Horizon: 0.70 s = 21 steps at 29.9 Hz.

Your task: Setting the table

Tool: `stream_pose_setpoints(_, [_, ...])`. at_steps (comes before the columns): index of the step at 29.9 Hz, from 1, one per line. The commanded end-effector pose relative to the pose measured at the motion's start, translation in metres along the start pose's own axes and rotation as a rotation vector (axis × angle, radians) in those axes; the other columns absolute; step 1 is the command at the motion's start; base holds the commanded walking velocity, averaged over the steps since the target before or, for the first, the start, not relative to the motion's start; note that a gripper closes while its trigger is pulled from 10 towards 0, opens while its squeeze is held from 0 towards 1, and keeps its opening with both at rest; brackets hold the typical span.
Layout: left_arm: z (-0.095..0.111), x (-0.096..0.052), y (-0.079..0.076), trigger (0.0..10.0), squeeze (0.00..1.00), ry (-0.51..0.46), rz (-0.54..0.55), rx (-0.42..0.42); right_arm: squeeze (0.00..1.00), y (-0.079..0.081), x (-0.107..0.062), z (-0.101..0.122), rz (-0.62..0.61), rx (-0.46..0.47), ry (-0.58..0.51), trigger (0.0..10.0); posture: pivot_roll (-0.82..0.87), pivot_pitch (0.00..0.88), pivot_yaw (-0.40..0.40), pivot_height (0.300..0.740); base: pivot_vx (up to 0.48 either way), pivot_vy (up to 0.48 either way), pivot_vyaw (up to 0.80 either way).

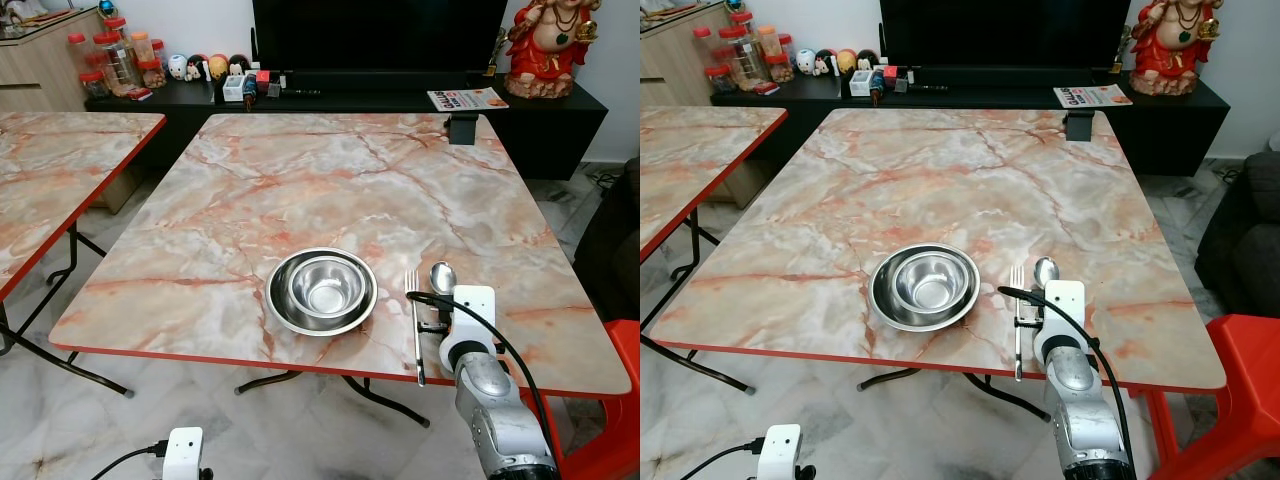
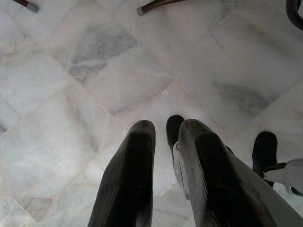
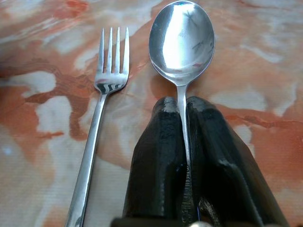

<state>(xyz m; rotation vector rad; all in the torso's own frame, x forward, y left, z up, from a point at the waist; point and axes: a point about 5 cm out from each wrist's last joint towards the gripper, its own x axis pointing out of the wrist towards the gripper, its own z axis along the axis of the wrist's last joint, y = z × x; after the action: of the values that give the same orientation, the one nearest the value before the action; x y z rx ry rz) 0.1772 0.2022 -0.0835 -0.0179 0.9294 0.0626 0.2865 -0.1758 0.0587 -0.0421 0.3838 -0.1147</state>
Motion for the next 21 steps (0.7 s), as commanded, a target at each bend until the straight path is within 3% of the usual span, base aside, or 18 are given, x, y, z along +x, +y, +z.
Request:
stream_pose_setpoints(1, [0.0013, 0.0003, 0.0017, 10.0, 0.0, 0.007, -0.002, 0.011, 0.22, 0.0017, 0.0008, -0.002, 0.004, 0.018, 0.012, 10.0, -0.08, 0.0, 0.051, 0.74, 0.0, 0.0, 0.0])
stream_pose_setpoints(2, [0.0015, 0.0003, 0.0017, 10.0, 0.0, 0.007, -0.003, 0.012, 0.22, 0.0019, 0.0008, -0.0023, 0.006, 0.02, 0.014, 10.0, -0.08, 0.0, 0.051, 0.74, 0.0, 0.0, 0.0])
stream_pose_setpoints(3, [0.0018, 0.0003, 0.0018, 10.0, 0.0, 0.006, -0.004, 0.013, 0.52, 0.002, 0.0007, -0.0027, 0.003, 0.018, 0.017, 10.0, -0.08, 0.0, 0.053, 0.74, 0.0, 0.0, 0.0])
stream_pose_setpoints(9, [0.0022, 0.0004, 0.0024, 10.0, 0.0, 0.006, -0.004, 0.018, 0.47, 0.0032, 0.0011, -0.0059, 0.003, 0.03, 0.03, 10.0, -0.08, 0.0, 0.055, 0.74, 0.0, 0.0, 0.0])
stream_pose_setpoints(10, [0.0025, 0.0004, 0.0024, 10.0, 0.0, 0.006, -0.005, 0.02, 0.58, 0.0036, 0.0012, -0.0063, 0.005, 0.034, 0.031, 10.0, -0.08, 0.0, 0.054, 0.74, 0.0, 0.0, 0.0])
stream_pose_setpoints(11, [0.0033, 0.0005, 0.0027, 10.0, 0.0, 0.004, -0.004, 0.02, 1.0, 0.0038, 0.0015, -0.0062, 0.006, 0.038, 0.03, 10.0, -0.08, 0.0, 0.054, 0.74, 0.0, 0.0, 0.0])
stream_pose_setpoints(15, [0.004, 0.0006, 0.0033, 10.0, 0.0, 0.003, -0.003, 0.021, 1.0, 0.0046, 0.0021, -0.0052, 0.005, 0.039, 0.029, 10.0, -0.08, 0.0, 0.056, 0.74, 0.0, 0.0, 0.0])
stream_pose_setpoints(16, [0.004, 0.0006, 0.0036, 10.0, 0.0, 0.003, -0.003, 0.022, 0.84, 0.0048, 0.0023, -0.0049, 0.004, 0.036, 0.028, 10.0, -0.08, 0.0, 0.056, 0.74, 0.0, 0.0, 0.0])
stream_pose_setpoints(19, [0.0039, 0.0005, 0.0038, 10.0, 0.0, 0.003, -0.002, 0.022, 0.84, 0.0049, 0.0025, -0.0046, 0.003, 0.032, 0.027, 10.0, -0.08, 0.0, 0.056, 0.74, 0.0, 0.0, 0.0])
stream_pose_setpoints(20, [0.0037, 0.0005, 0.004, 10.0, 0.0, 0.004, -0.002, 0.022, 0.0, 0.005, 0.0029, -0.004, -0.001, 0.034, 0.024, 10.0, -0.08, 0.0, 0.06, 0.74, 0.0, 0.0, 0.0])
stream_pose_setpoints(21, [0.0034, 0.0004, 0.0044, 10.0, 0.0, 0.004, -0.002, 0.022, 0.0, 0.005, 0.0034, -0.0032, -0.005, 0.037, 0.02, 10.0, -0.08, 0.0, 0.061, 0.74, 0.0, 0.0, 0.0])
